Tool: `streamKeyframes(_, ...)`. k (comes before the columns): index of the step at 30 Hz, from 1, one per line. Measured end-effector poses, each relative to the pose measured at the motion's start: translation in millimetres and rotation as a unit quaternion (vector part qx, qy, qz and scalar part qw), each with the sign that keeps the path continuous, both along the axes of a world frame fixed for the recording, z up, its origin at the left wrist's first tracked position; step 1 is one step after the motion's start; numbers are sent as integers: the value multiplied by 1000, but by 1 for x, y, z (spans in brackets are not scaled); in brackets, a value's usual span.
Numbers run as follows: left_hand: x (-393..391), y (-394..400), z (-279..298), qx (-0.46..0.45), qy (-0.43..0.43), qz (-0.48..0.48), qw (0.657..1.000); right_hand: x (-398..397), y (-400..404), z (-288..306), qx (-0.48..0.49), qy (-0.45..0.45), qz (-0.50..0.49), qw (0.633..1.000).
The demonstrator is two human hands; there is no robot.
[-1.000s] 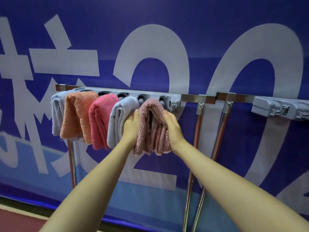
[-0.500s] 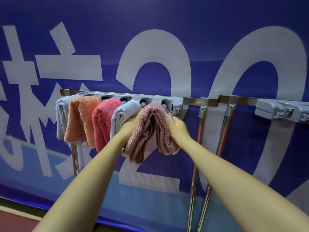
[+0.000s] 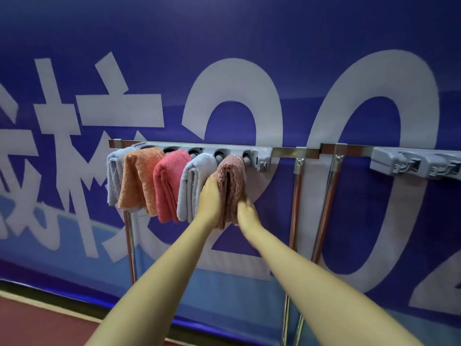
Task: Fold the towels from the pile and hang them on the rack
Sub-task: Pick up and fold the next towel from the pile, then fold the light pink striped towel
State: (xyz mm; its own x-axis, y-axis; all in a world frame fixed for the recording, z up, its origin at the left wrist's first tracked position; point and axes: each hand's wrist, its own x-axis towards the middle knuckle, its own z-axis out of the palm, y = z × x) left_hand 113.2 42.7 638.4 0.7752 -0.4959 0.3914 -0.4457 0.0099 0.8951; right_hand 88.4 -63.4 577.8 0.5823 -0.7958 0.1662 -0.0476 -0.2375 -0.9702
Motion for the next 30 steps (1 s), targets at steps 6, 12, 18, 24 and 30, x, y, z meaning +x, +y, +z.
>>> streamKeyframes(6,-22,39,-17,-52,25,36,998,-90,30,-2,-7,-27,-35,999)
streamKeyframes(12,-85,62,-81,-9,97,16,995,-173,66,-74,49,44,17,998)
streamKeyframes(18,-146,69,-218,124,181,-50,974,-253,98,-219,178,159,11,971)
streamKeyframes(24,-185,84,-364,352,129,-138,917,-315,117,-356,257,259,-26,931)
streamKeyframes(30,-164,108,-497,482,153,-128,853,-324,141,-476,316,340,-18,885)
